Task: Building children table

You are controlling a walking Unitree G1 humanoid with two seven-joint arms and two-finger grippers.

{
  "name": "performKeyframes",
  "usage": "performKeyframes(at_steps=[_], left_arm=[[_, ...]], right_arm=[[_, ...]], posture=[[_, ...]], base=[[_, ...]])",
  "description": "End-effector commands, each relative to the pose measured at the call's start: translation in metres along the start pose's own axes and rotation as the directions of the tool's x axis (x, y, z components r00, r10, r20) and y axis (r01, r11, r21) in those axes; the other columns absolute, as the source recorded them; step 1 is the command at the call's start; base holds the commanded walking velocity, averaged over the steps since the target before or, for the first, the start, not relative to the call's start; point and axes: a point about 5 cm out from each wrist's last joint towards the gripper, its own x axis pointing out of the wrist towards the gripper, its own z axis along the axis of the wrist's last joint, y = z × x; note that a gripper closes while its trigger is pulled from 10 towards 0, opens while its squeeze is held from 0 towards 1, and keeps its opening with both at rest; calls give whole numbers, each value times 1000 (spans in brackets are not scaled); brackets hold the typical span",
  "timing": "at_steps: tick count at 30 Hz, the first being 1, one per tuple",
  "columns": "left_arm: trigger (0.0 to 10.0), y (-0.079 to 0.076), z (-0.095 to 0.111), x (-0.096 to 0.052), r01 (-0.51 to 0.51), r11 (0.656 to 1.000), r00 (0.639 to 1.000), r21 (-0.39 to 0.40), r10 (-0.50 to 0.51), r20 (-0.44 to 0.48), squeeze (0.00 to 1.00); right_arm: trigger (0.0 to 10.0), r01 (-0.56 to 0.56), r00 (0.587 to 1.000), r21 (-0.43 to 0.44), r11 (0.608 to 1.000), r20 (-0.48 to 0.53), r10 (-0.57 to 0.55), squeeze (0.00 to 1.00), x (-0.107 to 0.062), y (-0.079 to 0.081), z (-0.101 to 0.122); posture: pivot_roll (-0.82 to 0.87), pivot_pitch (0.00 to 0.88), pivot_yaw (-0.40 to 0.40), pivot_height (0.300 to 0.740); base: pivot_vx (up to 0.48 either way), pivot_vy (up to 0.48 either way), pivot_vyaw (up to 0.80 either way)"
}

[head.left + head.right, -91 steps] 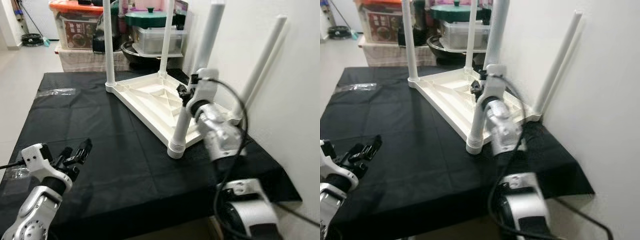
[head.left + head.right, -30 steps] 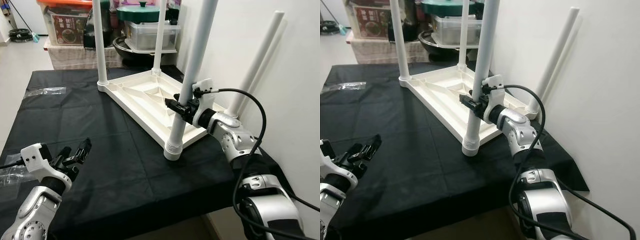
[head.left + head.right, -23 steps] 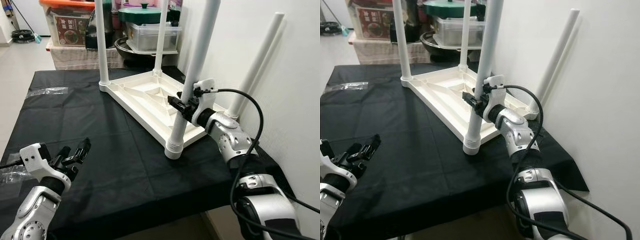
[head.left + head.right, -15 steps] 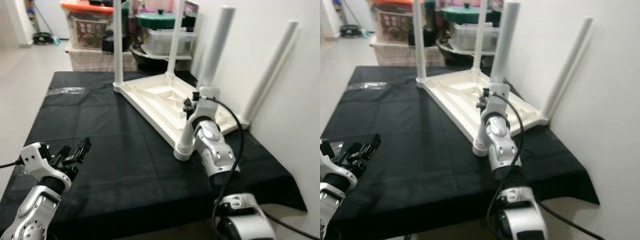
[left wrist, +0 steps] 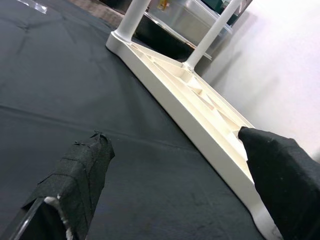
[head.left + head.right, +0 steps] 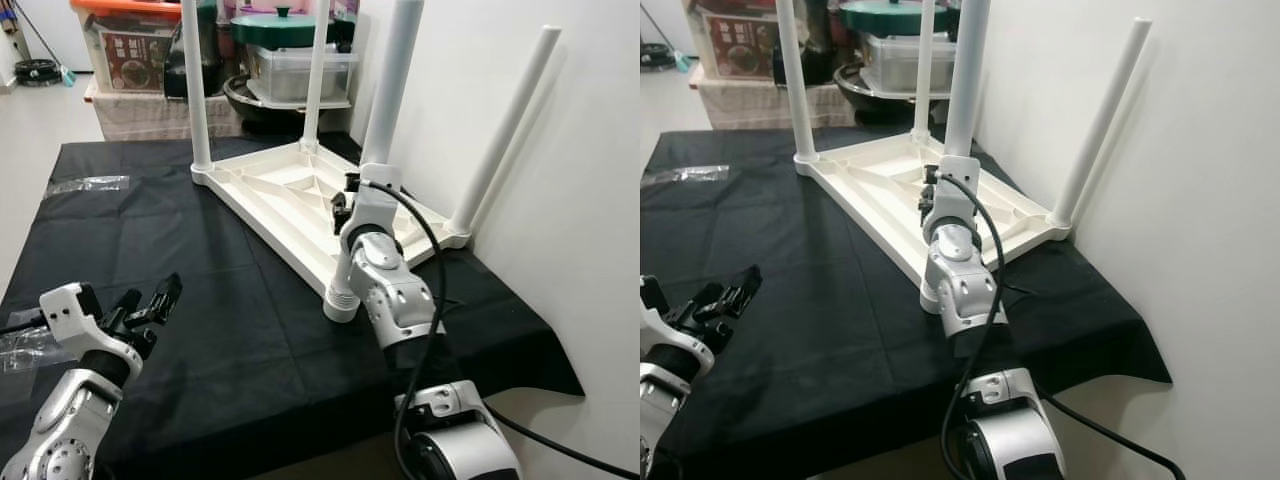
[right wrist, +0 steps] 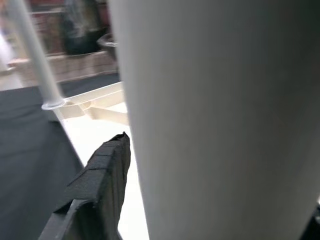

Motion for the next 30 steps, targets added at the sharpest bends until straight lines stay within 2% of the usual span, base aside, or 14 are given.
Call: performKeyframes(at_steps=[1, 2, 6, 7, 9, 11, 13, 16, 17, 23, 24, 25, 27, 30], left_arm=[[10000, 2, -2, 0, -5, 1000, 1000, -7, 5, -7, 0], [10000, 2, -1, 0, -4, 1000, 1000, -6, 4, -7, 0], [10000, 0, -1, 3, 3, 1000, 1000, -3, -3, -8, 0], [10000, 0, -1, 3, 3, 1000, 1000, -3, -3, -8, 0], [10000, -1, -2, 4, 7, 1000, 1000, -2, -7, -9, 0], [10000, -1, -2, 4, 7, 1000, 1000, -2, -7, -9, 0], [10000, -1, -2, 4, 7, 1000, 1000, -2, -7, -7, 0], [10000, -1, -2, 3, 7, 1000, 1000, -2, -7, -8, 0], [10000, -1, -2, 3, 7, 1000, 1000, -1, -7, -7, 0], [10000, 0, 0, 2, 7, 1000, 1000, 4, -7, -6, 0], [10000, 0, 1, 2, 6, 1000, 1000, 6, -6, -7, 0], [10000, 0, 1, 2, 6, 1000, 1000, 6, -6, -7, 0], [10000, 0, 1, 1, 5, 1000, 1000, 7, -5, -8, 0], [10000, 0, 1, 0, 5, 1000, 1000, 7, -5, -9, 0]], right_arm=[[10000, -77, 997, 12, 997, -4, 77, 0, 3, -11, 2], [10000, -149, 989, 18, 989, 8, 148, 0, 4, -13, 5], [10000, -564, 826, 7, 826, 34, 563, 0, -3, -22, 3], [10000, -564, 826, 7, 826, 34, 563, 0, -3, -22, 3], [10000, -687, 727, -1, 727, -25, 686, 0, -9, -34, -9], [10000, -692, 722, -10, 722, -43, 691, 0, -9, -36, -11], [4627, -686, 726, -19, 728, -94, 681, 0, -4, -37, -19], [2980, -689, 722, -17, 724, -105, 684, 0, -3, -37, -22], [0, -683, 726, 2, 730, -102, 680, 0, -2, -35, -23], [0, -619, 783, 51, 784, -28, 621, 0, 5, -30, -22], [0, -533, 844, 60, 844, -31, 535, 0, 8, -33, -23], [0, -533, 844, 60, 844, -31, 535, 0, 8, -33, -23], [0, -97, 993, -19, 995, -75, 96, 0, 8, -54, -38], [0, 66, 995, -62, 996, -76, -70, 0, 4, -63, -43]], posture=[[1, 0, -104, 740], [1, 0, -104, 740], [3, 0, -103, 740], [3, 0, -103, 740], [7, 0, -104, 740], [7, 0, -104, 740], [10, 0, -104, 740], [10, 0, -104, 740], [15, 0, -104, 740], [18, 0, -100, 740], [18, 0, -98, 740], [18, 0, -98, 740], [15, 0, -99, 740], [15, 0, -99, 740]], base=[[0, 0, 0], [0, 0, 0], [0, 0, 0], [0, 0, 0], [0, 0, 0], [0, 0, 0], [0, 0, 0], [0, 0, 0], [0, 0, 0], [0, 0, 0], [0, 0, 0], [0, 0, 0], [0, 0, 0], [0, 0, 0]])
